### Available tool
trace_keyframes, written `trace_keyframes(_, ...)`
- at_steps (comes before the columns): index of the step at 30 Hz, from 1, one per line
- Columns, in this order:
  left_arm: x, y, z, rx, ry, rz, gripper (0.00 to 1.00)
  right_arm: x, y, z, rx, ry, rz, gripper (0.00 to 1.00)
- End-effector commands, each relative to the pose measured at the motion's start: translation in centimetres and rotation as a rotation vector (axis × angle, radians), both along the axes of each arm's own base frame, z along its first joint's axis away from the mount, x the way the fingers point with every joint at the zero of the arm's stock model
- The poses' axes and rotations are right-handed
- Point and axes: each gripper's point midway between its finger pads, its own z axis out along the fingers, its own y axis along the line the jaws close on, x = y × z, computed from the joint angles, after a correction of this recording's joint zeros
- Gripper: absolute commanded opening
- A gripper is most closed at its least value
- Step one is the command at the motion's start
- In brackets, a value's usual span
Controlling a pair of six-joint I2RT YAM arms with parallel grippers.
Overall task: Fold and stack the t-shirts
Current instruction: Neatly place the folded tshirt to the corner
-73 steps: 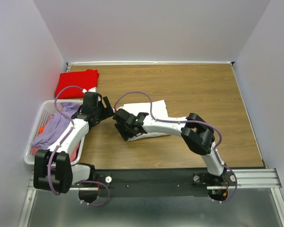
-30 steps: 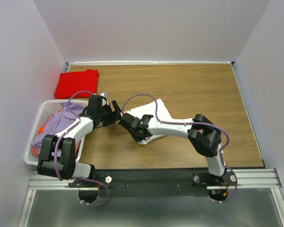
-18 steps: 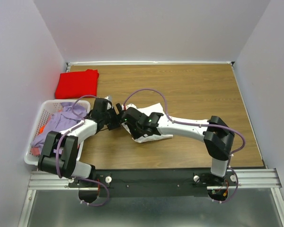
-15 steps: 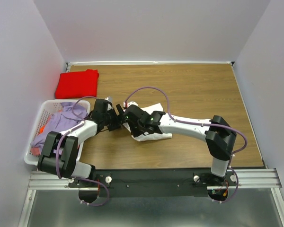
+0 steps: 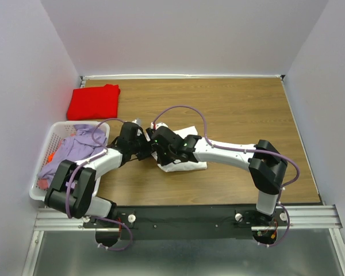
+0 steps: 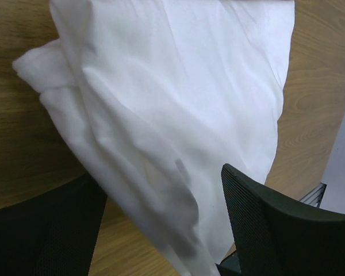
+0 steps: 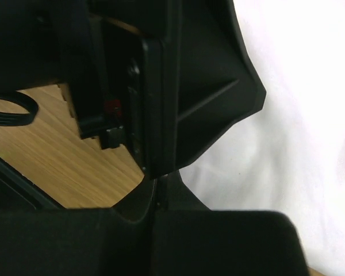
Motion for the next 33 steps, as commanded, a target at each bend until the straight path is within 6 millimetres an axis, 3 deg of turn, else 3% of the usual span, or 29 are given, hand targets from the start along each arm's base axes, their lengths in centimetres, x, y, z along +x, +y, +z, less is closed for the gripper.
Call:
trace_keyframes(1,0.2,0.1,-1.4,0.024,0.015,0.047,0.82,-0.1,1.0,0.2,0.048,0.011,0.006,0.00)
trace_keyframes(3,0.4,0.3,-1.6,0.038,0.011,0.060,0.74,-0.2,1.1,-0.1,0.049,0.016,0.012,0.01)
trace_keyframes(6,1.4,0.8,-0.8,0.067,-0.029,0.085,0.54,-0.4,1.1,-0.5,0.043,0.025,0.020,0.00)
trace_keyframes(7,1.6,1.0,-0.8,0.086,-0.034,0.089,0.41,-0.4,1.0,-0.6,0.039,0.028,0.023,0.00)
trace_keyframes(9,2.4,1.6,-0.6,0.135,-0.063,0.094,0.26,-0.5,0.9,-0.9,0.033,0.030,0.028,0.01)
trace_keyframes(10,3.1,1.7,-0.1,0.161,-0.090,0.083,0.10,-0.7,0.9,-0.9,0.034,0.035,0.037,0.03)
trace_keyframes(12,4.0,2.2,0.2,0.212,-0.122,0.084,0.00,-0.8,0.8,-1.0,0.030,0.036,0.046,0.07)
trace_keyframes(16,6.9,2.8,1.4,0.329,-0.192,0.047,0.00,-0.7,0.7,-0.2,0.031,0.010,0.070,0.24)
trace_keyframes(20,10.4,4.8,2.3,0.506,-0.247,0.057,0.00,-0.2,-0.5,0.4,0.011,-0.018,0.054,0.42)
trace_keyframes(21,11.2,5.8,1.6,0.587,-0.243,0.048,0.00,0.0,-0.8,0.5,0.006,-0.024,0.049,0.46)
trace_keyframes(23,13.6,6.6,3.3,0.647,-0.272,0.058,0.00,0.0,-1.8,0.5,-0.012,-0.024,0.040,0.56)
trace_keyframes(25,15.0,8.1,2.5,0.758,-0.249,0.035,0.00,0.1,-2.7,0.6,-0.027,-0.023,0.030,0.60)
trace_keyframes(26,16.9,8.4,4.2,0.776,-0.285,0.056,0.00,0.1,-3.3,0.4,-0.042,-0.015,0.027,0.64)
trace_keyframes(28,19.0,9.5,5.2,0.855,-0.295,0.066,0.00,0.1,-4.9,0.1,-0.065,-0.007,0.002,0.75)
trace_keyframes(30,20.2,11.2,5.7,0.954,-0.294,0.075,0.00,0.0,-6.4,0.1,-0.076,-0.001,-0.030,0.84)
trace_keyframes(33,22.2,12.6,8.4,1.034,-0.345,0.088,0.00,0.0,-8.2,0.0,-0.098,0.012,-0.073,0.97)
